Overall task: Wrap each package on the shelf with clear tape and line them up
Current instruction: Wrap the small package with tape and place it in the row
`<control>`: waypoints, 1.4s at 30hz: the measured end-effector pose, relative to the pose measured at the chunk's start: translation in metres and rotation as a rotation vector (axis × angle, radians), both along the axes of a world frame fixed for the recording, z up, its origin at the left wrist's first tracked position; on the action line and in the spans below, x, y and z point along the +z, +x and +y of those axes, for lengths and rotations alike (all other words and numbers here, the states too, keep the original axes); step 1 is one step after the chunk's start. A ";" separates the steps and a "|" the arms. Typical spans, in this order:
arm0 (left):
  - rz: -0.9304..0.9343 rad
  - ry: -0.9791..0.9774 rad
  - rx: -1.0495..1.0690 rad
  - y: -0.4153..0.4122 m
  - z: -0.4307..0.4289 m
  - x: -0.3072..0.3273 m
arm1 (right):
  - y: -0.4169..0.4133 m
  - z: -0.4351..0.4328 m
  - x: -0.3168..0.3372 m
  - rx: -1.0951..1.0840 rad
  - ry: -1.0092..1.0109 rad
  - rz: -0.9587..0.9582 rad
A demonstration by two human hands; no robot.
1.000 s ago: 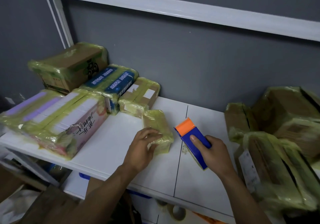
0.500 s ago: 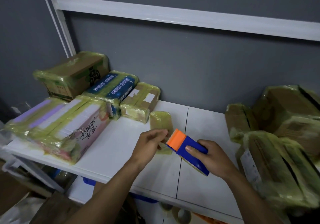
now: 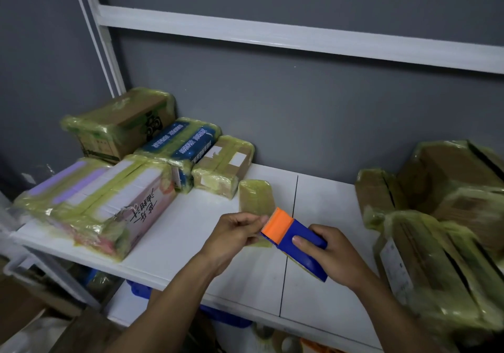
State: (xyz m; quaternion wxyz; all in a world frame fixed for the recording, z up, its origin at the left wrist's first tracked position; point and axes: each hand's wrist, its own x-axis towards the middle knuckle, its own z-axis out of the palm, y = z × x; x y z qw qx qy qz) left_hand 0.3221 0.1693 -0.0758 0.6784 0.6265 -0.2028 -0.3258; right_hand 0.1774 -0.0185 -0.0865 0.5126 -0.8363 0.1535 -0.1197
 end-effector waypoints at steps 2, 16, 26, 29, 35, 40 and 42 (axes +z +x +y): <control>-0.070 0.072 -0.007 0.002 0.001 -0.001 | 0.001 0.000 -0.001 0.016 -0.003 0.015; -0.220 0.066 0.162 0.014 0.007 -0.009 | 0.020 0.004 -0.002 0.022 0.035 0.046; -0.239 0.103 0.295 0.041 0.011 -0.008 | 0.028 0.012 0.017 -0.007 -0.136 0.108; -0.266 0.078 0.390 0.057 0.025 -0.009 | 0.022 0.005 0.021 -0.049 -0.201 0.165; -0.189 0.101 0.423 0.051 0.029 -0.033 | 0.022 0.007 0.029 -0.071 -0.331 0.236; -0.229 0.052 0.451 0.042 0.033 -0.040 | 0.022 0.011 0.034 -0.096 -0.325 0.250; -0.221 0.048 0.474 0.043 0.033 -0.040 | 0.023 0.015 0.035 -0.078 -0.298 0.253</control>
